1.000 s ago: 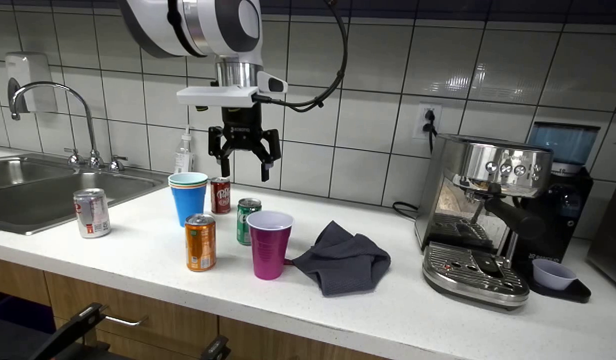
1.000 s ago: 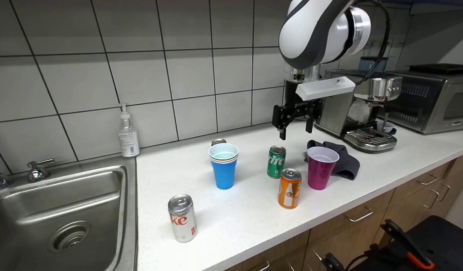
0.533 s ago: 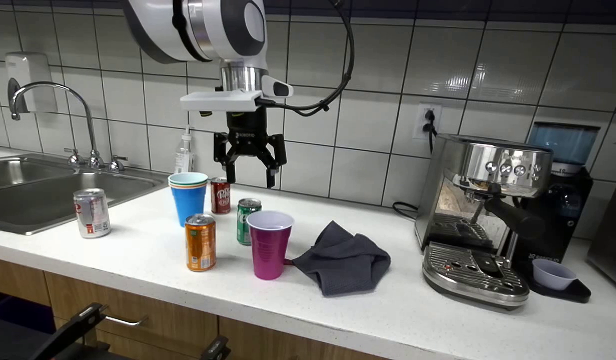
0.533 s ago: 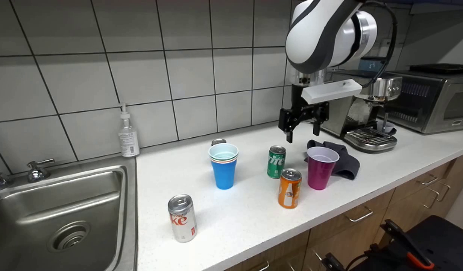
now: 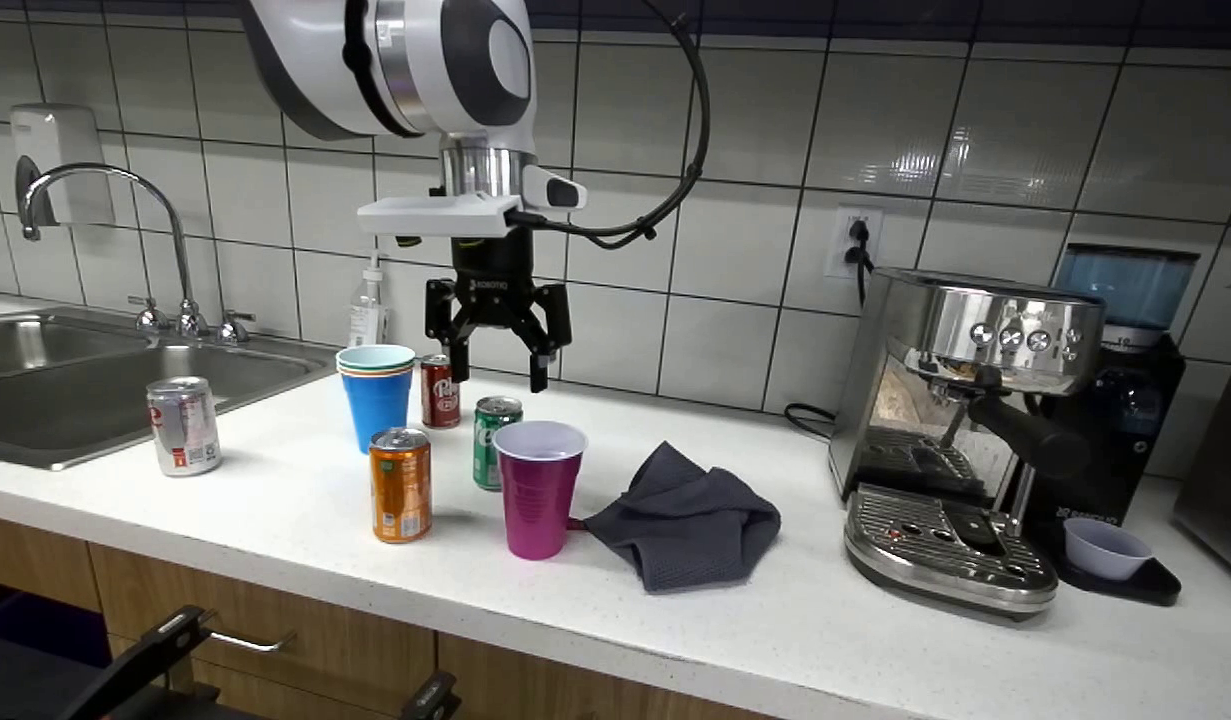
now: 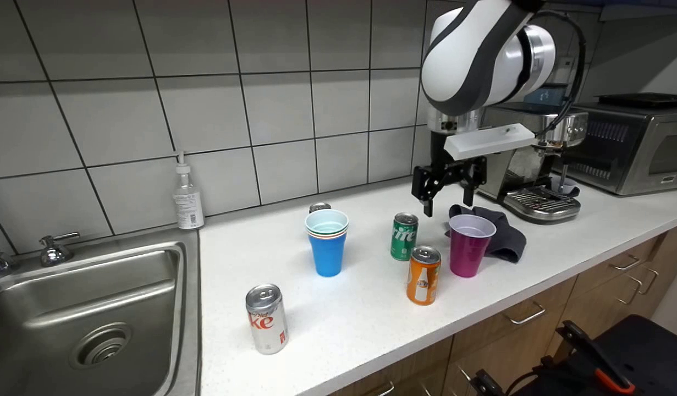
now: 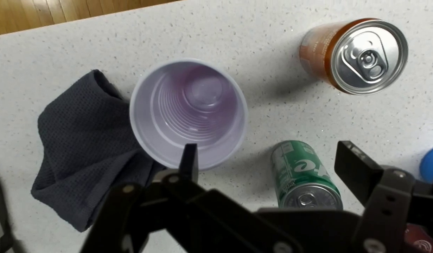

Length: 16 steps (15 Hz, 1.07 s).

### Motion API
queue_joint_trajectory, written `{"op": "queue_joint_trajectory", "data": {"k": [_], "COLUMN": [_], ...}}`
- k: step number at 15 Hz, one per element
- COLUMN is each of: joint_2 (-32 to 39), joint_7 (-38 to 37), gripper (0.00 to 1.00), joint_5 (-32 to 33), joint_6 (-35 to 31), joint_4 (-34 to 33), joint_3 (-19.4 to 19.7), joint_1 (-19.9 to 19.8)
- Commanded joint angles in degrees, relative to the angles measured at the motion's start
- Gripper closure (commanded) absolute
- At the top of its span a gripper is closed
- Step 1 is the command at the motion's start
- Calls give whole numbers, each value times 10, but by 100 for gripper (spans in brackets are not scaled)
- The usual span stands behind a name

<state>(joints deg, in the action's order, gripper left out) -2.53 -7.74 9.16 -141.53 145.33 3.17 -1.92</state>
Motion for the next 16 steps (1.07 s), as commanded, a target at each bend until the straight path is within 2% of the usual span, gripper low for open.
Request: {"op": "queue_joint_trajectory", "data": {"k": [1,16], "joint_2": [3,70], "joint_7": [-23,-46], "gripper": [0,0], "joint_5": [9,16], "joint_6": [-11,-64], "joint_4": [5,-7], "joint_3": [-1,15], "joint_1": [-8,-5]}}
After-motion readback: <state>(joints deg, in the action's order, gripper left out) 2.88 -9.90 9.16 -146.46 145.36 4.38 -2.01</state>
